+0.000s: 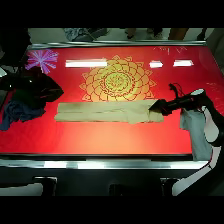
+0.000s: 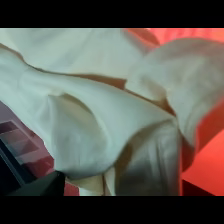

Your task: Fold the shirts.

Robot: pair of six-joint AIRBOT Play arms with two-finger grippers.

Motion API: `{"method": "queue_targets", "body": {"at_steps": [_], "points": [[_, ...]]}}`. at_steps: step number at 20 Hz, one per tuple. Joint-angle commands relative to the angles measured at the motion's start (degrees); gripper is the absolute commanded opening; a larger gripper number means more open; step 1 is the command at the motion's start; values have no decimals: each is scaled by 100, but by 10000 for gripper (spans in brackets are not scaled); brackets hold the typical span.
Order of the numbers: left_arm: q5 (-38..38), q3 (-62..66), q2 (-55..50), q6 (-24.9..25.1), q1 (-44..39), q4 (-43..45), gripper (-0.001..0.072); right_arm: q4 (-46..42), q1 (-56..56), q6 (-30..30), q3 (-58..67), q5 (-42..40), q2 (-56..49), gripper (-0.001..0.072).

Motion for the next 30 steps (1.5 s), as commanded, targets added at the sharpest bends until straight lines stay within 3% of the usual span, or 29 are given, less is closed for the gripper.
{"method": "queue_targets", "body": {"at_steps": [1, 2, 3, 4, 5, 7, 9, 10, 14, 20, 24, 27, 30], "points": [[4, 4, 289, 57, -398, -2, 613, 114, 286, 254, -4, -251, -168, 597], [7, 2, 284, 57, -535, -2, 613, 197, 326, 247, -4, -251, -168, 423], [17, -11, 260, 57, -682, 0, 613, 297, 348, 251, -2, -236, -144, 191], [59, -46, 225, 59, -848, 0, 612, 457, 354, 227, -2, -166, -70, 75], [131, -122, 177, 59, -1062, 0, 609, 562, 354, 127, -2, -116, 61, 45], [378, -376, 44, 59, -1578, -2, 583, 586, 354, 22, -2, 11, 527, 43], [802, -739, -129, 59, -2216, -22, 63, 544, 354, 13, -2, 238, 1047, 42], [1145, -925, -229, 66, -2566, -85, 38, 494, 354, 24, -2, 389, 1346, 42], [2251, -975, -999, 57, -3580, -984, 37, 57, 354, 315, -2, 837, 2518, 42], [2503, -142, -2315, 57, -4387, -2529, 36, -24, 354, 776, -2, 1449, 3998, 42], [2793, 214, -2870, 118, -4920, -3134, 37, -155, 352, 968, -2, 1403, 4590, 43], [2420, 214, -2793, 358, -4723, -2682, 33, -208, 354, 929, -4, 1233, 4492, 42], [1539, 212, -2149, 116, -3980, -251, 33, -203, 756, 664, -4, 1189, 4179, 41]]}}
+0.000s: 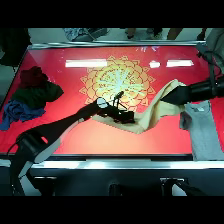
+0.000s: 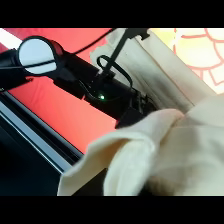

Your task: Fold the shirts.

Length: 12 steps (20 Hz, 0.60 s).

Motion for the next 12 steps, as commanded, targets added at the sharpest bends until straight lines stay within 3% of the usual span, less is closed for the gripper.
{"method": "queue_targets", "body": {"at_steps": [1, 3, 8, 11, 12], "points": [[-905, 37, 654, -164, 774, 2590, 33, -13, 511, -175, 4, -162, -284, 41], [-1154, 37, 1311, -162, 1539, 3456, 33, -7, 1038, -184, 4, -544, -625, 41], [-1172, 37, 2920, -155, 3445, 3298, 35, 531, 2275, -229, 9, -2017, -2020, 41], [-1169, 37, 3668, -133, 3982, 3104, 35, 1340, 2826, -138, 9, -2933, -3102, 44], [-1169, 37, 3858, -133, 4041, 3104, 35, 1742, 3001, -197, 9, -3060, -3447, 129]]}}
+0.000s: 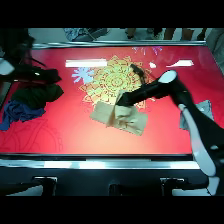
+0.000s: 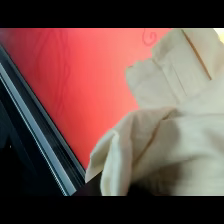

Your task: Fold the shirts.

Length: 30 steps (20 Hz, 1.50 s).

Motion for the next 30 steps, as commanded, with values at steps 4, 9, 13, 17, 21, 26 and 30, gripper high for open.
{"method": "queue_targets", "body": {"at_steps": [4, 9, 13, 17, 21, 26, 30], "points": [[-256, -11, 946, 269, 511, 2, 36, 1587, 474, -417, 7, -984, -1283, 701], [-278, -133, 927, 267, 516, 22, 36, -205, -942, -22, 7, -396, -304, 690], [-275, -208, 929, 267, 516, 22, 36, -3289, -1843, 817, -319, 1233, 280, 690], [-278, -225, 929, 264, 468, -9, 36, -1947, -1941, 678, -1989, 304, 356, 696], [-278, -225, 929, 264, 396, -61, 36, -577, -1788, 470, -3005, -879, 317, 689], [-275, -225, 929, 267, 385, -66, 36, -76, -1598, -9, -3027, -1331, 328, 41], [-273, -225, 927, 269, 385, -66, 36, -579, -1626, -732, -1956, -752, 782, 41]]}}
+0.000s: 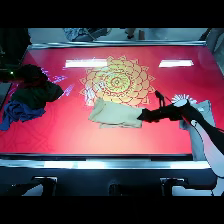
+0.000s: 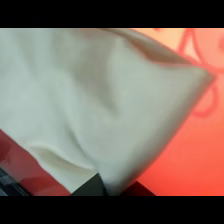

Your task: Fold the shirts.

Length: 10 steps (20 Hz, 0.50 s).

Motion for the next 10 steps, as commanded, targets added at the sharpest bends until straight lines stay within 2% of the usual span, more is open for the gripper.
{"method": "queue_targets", "body": {"at_steps": [1, 6, 10], "points": [[4, 0, 2, 2, -2, -4, 36, -538, -101, -184, 1010, 476, 361, 41], [4, 0, 2, 4, -2, -4, 36, -1211, -1670, 870, 3077, 1394, 457, 41], [0, 0, 4, 4, -2, -4, 36, -1163, -3049, 1117, 3552, 1716, 457, 42]]}}
